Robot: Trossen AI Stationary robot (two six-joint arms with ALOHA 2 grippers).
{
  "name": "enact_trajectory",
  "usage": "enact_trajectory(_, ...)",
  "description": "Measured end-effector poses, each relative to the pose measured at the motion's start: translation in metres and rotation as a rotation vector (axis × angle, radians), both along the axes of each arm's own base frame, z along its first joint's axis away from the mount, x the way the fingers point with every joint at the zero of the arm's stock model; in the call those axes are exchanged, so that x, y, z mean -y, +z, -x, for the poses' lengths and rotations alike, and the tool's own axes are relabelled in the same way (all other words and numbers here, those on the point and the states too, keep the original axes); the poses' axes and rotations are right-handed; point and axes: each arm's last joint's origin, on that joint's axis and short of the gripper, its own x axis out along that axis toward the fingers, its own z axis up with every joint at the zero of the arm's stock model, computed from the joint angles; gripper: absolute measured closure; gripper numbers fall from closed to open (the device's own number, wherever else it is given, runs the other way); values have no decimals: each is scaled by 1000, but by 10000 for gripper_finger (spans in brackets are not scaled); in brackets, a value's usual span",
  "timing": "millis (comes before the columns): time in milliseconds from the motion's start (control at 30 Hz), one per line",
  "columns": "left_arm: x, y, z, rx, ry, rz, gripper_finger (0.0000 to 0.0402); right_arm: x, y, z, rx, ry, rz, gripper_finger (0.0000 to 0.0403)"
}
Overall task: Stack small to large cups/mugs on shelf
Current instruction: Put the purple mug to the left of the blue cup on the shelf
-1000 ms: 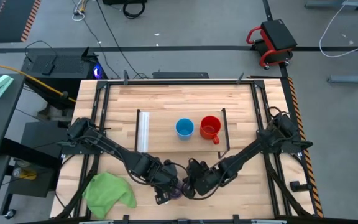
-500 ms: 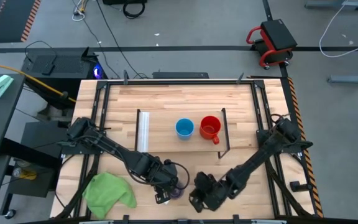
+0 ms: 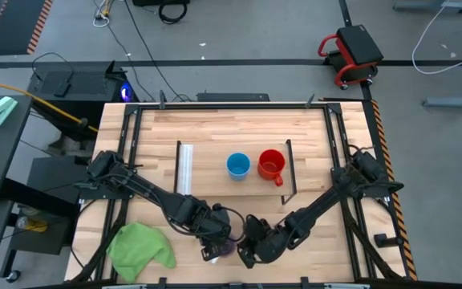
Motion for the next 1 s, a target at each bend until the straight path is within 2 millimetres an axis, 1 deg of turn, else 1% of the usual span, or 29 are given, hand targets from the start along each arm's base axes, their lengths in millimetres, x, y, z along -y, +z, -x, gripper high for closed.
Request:
enact_trajectory(167,0,0,0,0,1,0,329,10,-2,-10,10,1,4,403)
enact_trajectory(333,-1,-1,2,-21,25,1,321,15,-2,-13,8,9,20,403)
enact_trajectory(533,-4,-6,5,-71,73,-10,313,15,-1,-12,5,0,9,398)
enact_trajectory(800,-4,-22,4,-79,106,21,299,4,2,-4,2,-7,-35,395)
enact_trajectory(1000,-9,-22,0,-70,122,33,295,3,1,-2,-9,-14,-37,394)
